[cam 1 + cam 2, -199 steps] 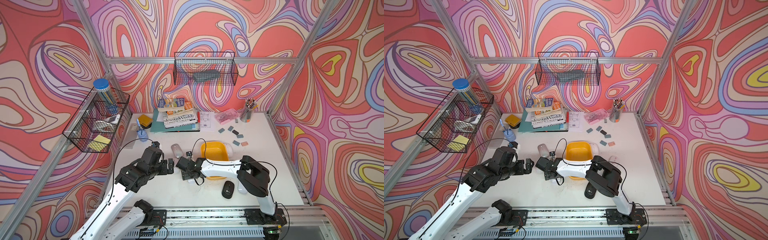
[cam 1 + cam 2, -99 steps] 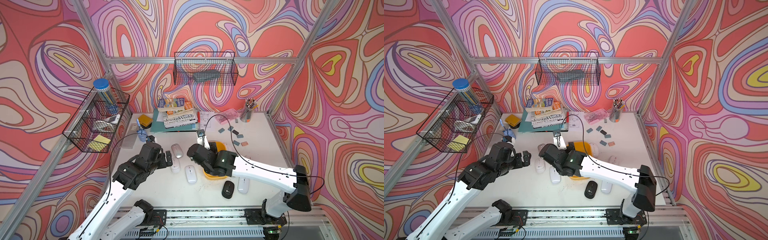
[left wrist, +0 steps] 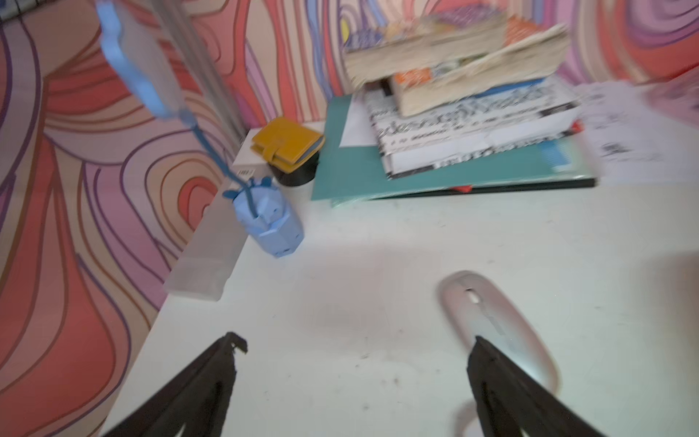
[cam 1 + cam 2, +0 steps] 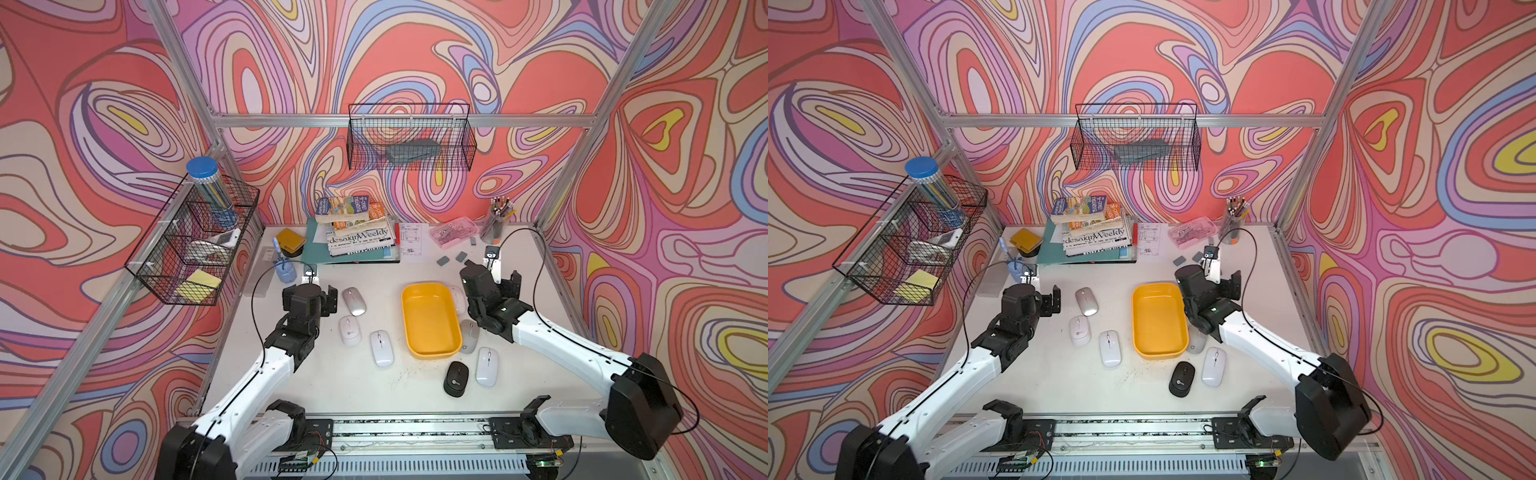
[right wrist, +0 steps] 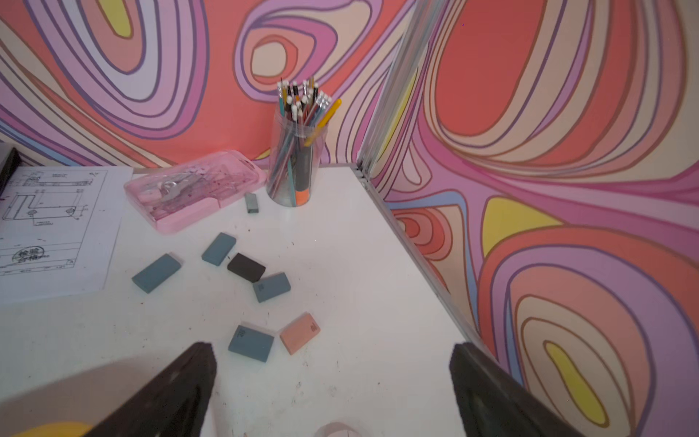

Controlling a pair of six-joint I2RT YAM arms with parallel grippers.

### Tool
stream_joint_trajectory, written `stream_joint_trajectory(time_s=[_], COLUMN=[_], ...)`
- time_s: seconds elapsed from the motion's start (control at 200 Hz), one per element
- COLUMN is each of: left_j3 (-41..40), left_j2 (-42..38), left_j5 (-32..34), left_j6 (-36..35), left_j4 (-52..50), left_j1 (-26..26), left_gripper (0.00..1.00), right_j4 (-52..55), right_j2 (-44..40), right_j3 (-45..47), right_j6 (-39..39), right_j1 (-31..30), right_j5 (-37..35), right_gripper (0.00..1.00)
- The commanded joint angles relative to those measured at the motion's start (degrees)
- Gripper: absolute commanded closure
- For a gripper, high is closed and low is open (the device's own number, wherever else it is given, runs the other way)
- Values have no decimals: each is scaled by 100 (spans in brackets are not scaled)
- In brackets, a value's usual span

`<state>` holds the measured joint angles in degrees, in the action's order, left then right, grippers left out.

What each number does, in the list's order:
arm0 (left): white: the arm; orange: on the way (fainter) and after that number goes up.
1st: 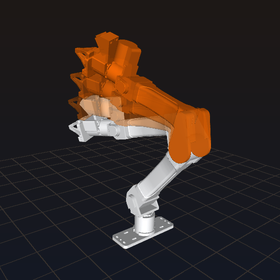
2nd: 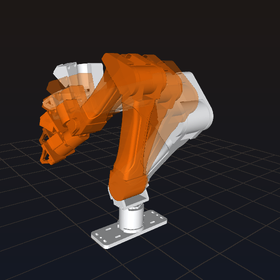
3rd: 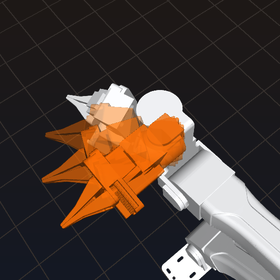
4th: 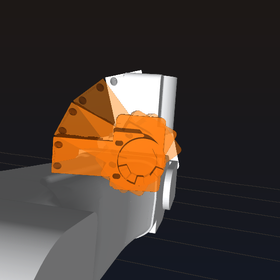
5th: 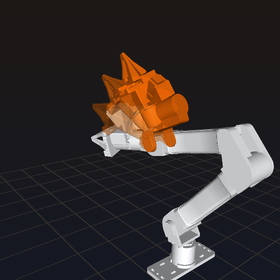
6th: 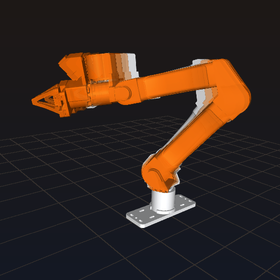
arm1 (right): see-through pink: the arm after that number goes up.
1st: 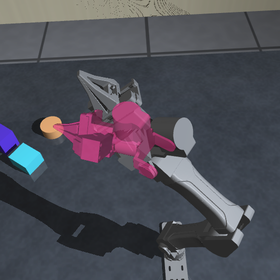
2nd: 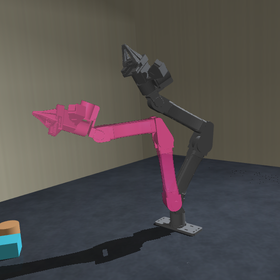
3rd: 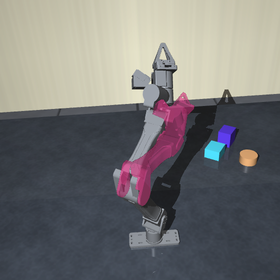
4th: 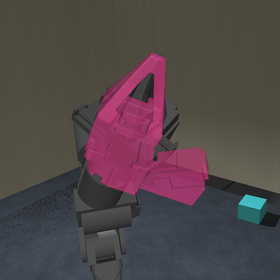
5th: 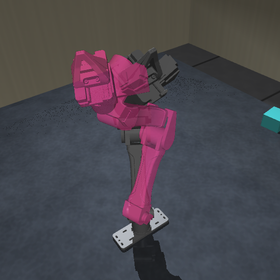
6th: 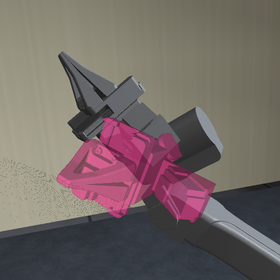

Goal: Take out the mouse from the storage box
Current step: Reset both arms

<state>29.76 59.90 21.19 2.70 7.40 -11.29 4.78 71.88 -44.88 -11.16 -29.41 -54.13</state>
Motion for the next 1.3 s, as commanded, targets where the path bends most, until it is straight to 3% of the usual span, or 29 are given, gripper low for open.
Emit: stream_joint_trajectory(time_s=[0.0, 0.14, 0.28, 0.346, 0.391, 0.441, 0.546, 0.636, 0.666, 0.706, 0.741, 0.821, 1.012, 1.297], left_j3=[-543, -1089, -1163, -806, -773, -1066, -930, -960, -942, -943, -950, -915, -937, -937], left_j2=[477, 1446, 2382, 2347, 2733, 2964, 2851, 2805, 2810, 2886, 2881, 2845, 2869, 2861], left_j5=[-395, 489, 431, -410, -769, -594, -625, -644, -623, -607, -609, -625, -625, -633], left_j6=[-262, 335, 48, -56, -270, -239, -161, -131, -120, -164, -144, -152, -151, -144], left_j4=[1747, 3344, 4782, 3781, 4327, 5094, 4632, 4588, 4562, 4691, 4714, 4570, 4656, 4631], left_j1=[535, 600, 625, 657, 681, 681, 725, 725, 725, 725, 725, 725, 725, 725], left_gripper=[1, 1, 1, 1, 1, 1, 1, 1, 1, 1, 1, 1, 1, 1], right_j4=[-2126, -2551, -3013, -3728, -4338, -4766, -6107, -7778, -8321, -9008, -8903, -8979, -7122, -6277], right_j2=[-650, -727, -422, -220, -19, 299, 1292, 2109, 2460, 2762, 2680, 2926, 2595, 2564], right_j3=[882, 1362, 1756, 2102, 2318, 2406, 2582, 2902, 2952, 3070, 3129, 3093, 2373, 1966], right_j6=[1102, 1486, 1738, 1800, 1776, 1573, 1680, 2387, 2400, 2253, 2052, 1747, 1387, 1195], right_j1=[507, 835, 1129, 1207, 1242, 1274, 1319, 1359, 1406, 1401, 1547, 2127, 2411, 2653], right_j5=[1928, 2300, 2751, 2917, 3069, 3095, 3287, 3609, 3523, 2889, 3040, 4216, 4418, 4800], right_gripper=[2, 2, 2, 2, 2, 2, 2, 2, 2, 2, 2, 2, 2, 2])
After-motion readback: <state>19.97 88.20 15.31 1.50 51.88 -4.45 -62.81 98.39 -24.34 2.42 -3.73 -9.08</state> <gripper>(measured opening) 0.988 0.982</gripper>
